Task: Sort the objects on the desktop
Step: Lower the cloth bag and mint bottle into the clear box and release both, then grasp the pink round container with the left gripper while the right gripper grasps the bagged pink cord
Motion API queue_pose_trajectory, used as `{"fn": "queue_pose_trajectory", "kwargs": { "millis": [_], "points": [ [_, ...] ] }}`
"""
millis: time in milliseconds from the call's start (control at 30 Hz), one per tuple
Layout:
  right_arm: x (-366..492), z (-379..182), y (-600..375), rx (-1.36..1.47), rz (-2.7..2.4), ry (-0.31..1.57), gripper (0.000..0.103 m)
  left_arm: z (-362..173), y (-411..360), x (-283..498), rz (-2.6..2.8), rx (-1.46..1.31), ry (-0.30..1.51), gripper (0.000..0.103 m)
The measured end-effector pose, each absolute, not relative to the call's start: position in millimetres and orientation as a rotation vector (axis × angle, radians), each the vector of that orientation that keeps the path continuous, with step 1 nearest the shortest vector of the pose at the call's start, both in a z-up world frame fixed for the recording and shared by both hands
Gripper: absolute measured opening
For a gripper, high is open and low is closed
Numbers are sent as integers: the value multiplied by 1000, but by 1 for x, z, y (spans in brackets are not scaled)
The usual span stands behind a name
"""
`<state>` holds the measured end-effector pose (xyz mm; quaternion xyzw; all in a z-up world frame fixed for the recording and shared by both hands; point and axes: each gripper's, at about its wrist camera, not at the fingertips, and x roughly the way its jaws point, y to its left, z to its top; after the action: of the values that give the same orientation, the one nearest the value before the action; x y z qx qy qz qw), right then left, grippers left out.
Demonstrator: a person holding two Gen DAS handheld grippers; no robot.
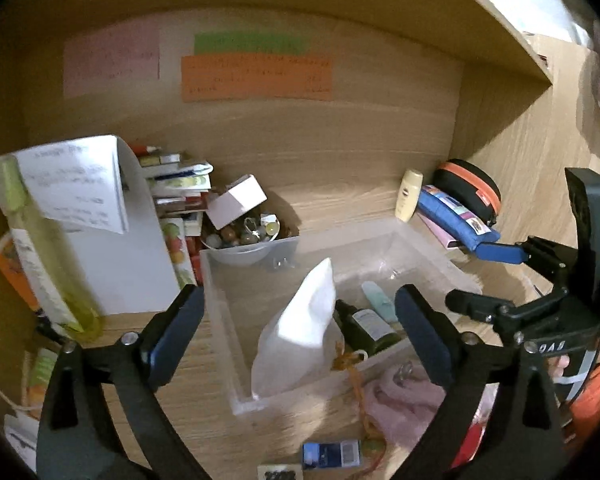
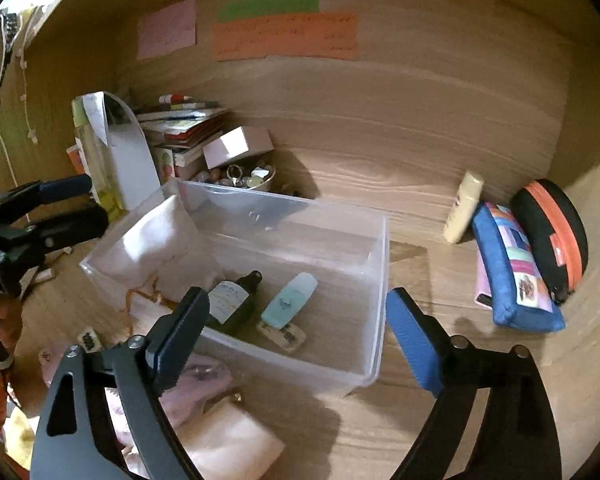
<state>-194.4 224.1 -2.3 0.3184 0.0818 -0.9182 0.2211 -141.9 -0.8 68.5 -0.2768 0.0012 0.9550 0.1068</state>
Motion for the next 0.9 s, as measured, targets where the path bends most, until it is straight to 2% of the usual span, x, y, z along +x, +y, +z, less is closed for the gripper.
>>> {"fn": "queue_pose_trajectory", "kwargs": {
  "millis": [267, 533, 767, 900],
  "points": [
    [-168, 4, 230, 878, -2531, 183, 89, 68, -20, -114, 2841, -858, 10, 101],
    [-137, 2, 217, 853, -2504, 218, 89, 51, -43, -92, 2844, -941, -3, 101],
    [-109, -10, 195, 836, -2451, 283, 90, 31, -49, -70, 2799, -1010, 14, 101],
    [-96, -20, 185, 844, -2445, 371, 95, 18, -50, -59, 2762, -1054, 27, 101]
  ]
}}
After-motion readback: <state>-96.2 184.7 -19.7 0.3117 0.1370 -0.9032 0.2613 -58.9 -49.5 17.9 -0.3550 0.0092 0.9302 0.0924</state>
